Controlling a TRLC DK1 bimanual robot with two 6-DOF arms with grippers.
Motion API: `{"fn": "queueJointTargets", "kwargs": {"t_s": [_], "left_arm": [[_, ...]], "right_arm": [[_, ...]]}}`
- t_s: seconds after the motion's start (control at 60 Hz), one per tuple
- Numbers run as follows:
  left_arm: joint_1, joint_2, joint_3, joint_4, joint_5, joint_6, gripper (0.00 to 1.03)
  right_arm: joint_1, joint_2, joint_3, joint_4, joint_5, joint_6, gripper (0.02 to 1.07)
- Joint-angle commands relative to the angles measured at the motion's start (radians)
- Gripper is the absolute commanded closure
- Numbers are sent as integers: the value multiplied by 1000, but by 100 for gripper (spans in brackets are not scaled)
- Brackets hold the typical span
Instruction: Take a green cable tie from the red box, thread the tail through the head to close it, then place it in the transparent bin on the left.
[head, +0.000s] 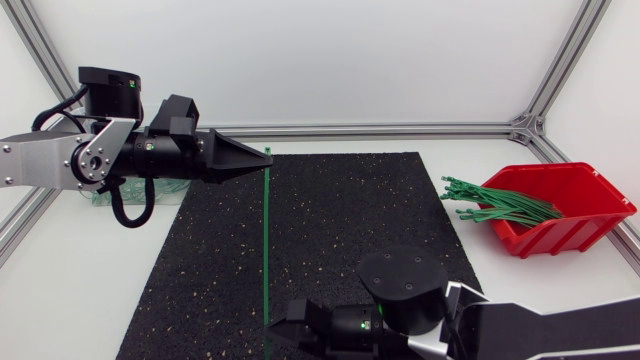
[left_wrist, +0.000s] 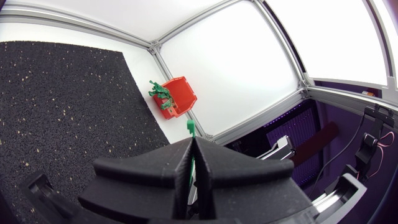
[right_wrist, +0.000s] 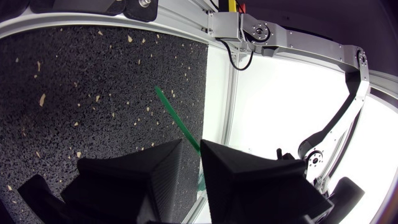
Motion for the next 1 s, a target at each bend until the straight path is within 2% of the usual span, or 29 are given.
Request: {"fn": "queueJointTargets", "kwargs": {"t_s": [0.0, 0.3, 0.483, 0.983], "left_arm": [[-7, -10, -9, -8, -1, 9, 99], [19, 21, 29, -68, 4, 9, 99], [20, 27, 31, -69, 8, 9, 99], [22, 18, 31, -69, 7, 11, 99]], "right_arm": [[8, 19, 18, 24, -7, -19, 79], [-2, 29, 5, 67, -35, -77, 79], [-9, 54, -18, 113, -70, -116, 79], [-6, 19, -60, 115, -58, -110, 80]]}}
